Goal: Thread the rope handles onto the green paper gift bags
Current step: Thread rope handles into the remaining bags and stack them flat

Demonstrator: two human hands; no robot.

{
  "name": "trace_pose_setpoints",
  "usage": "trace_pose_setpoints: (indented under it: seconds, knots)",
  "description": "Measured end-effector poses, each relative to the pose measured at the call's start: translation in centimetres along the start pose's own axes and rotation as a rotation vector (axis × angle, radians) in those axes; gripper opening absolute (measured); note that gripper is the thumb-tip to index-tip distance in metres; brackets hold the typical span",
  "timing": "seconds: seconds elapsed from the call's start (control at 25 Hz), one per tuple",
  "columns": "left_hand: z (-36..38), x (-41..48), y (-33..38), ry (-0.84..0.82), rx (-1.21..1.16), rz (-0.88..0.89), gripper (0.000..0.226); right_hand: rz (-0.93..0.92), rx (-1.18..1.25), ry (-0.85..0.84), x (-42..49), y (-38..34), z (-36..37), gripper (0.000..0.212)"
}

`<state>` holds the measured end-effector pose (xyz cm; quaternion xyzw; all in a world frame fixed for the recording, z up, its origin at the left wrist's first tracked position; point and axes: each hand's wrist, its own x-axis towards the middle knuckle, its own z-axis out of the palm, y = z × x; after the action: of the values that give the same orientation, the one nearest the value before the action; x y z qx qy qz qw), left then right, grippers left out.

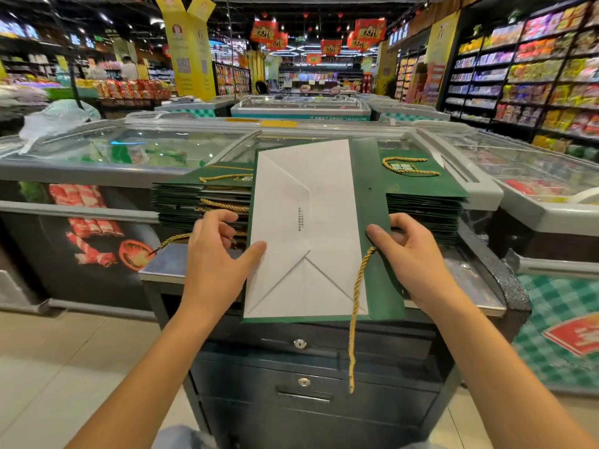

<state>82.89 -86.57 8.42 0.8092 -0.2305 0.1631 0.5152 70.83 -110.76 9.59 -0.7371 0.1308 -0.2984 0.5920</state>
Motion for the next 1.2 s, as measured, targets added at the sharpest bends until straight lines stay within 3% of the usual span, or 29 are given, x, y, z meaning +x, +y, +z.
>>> trace_pose_setpoints:
  seconds: [0.08, 0.16, 0.2, 0.32, 0.52, 0.64, 0.72, 0.84, 0.92, 1.04, 1.2]
  knots:
    - [0.7, -1.6, 1.2, 0.038, 0.067, 0.219, 0.027, 0.003, 0.011, 0.018, 0.0, 0.2, -0.1, 0.011]
    - [1.9, -2.9, 2.6, -0.093, 0.107, 0.410, 0.017, 0.013, 0.017, 0.039, 0.1, 0.5, -0.2, 0.012]
    - [2.7, -3.4, 3.2, -0.175, 0.109, 0.439, 0.022, 0.011, 0.021, 0.044, 0.1, 0.5, -0.2, 0.012]
    - [4.8, -3.7, 4.8, -0.366, 0.224, 0.403, 0.038, -0.017, 0.021, 0.048, 0.1, 0.7, -0.2, 0.012]
    - [5.0, -3.0, 6.1, -0.464, 0.222, 0.344, 0.006, -0.024, 0.039, 0.021, 0.1, 1.0, -0.3, 0.011]
    - [4.8, -2.8, 6.6, -0.464, 0.164, 0.295, 0.022, -0.031, 0.028, 0.017, 0.2, 1.1, -0.3, 0.011]
    - [5.2, -3.2, 6.7, -0.490, 0.316, 0.333, 0.042, -0.041, 0.005, 0.019, 0.1, 1.1, -0.3, 0.010]
    - [5.8, -3.4, 6.9, -0.506, 0.463, 0.360, 0.033, -0.048, -0.011, 0.018, 0.1, 1.1, -0.3, 0.010]
    - [5.6, -3.2, 6.8, -0.512, 0.410, 0.358, 0.015, -0.048, -0.001, 0.017, 0.1, 1.1, -0.3, 0.009]
    - [5.3, -3.0, 6.3, -0.460, 0.301, 0.368, 0.006, -0.039, 0.009, 0.012, 0.0, 1.1, -0.3, 0.010]
    - [4.0, -1.8, 6.6, -0.514, -0.209, 0.106, 0.010, -0.043, -0.018, -0.011, -0.1, 1.0, -0.2, 0.011]
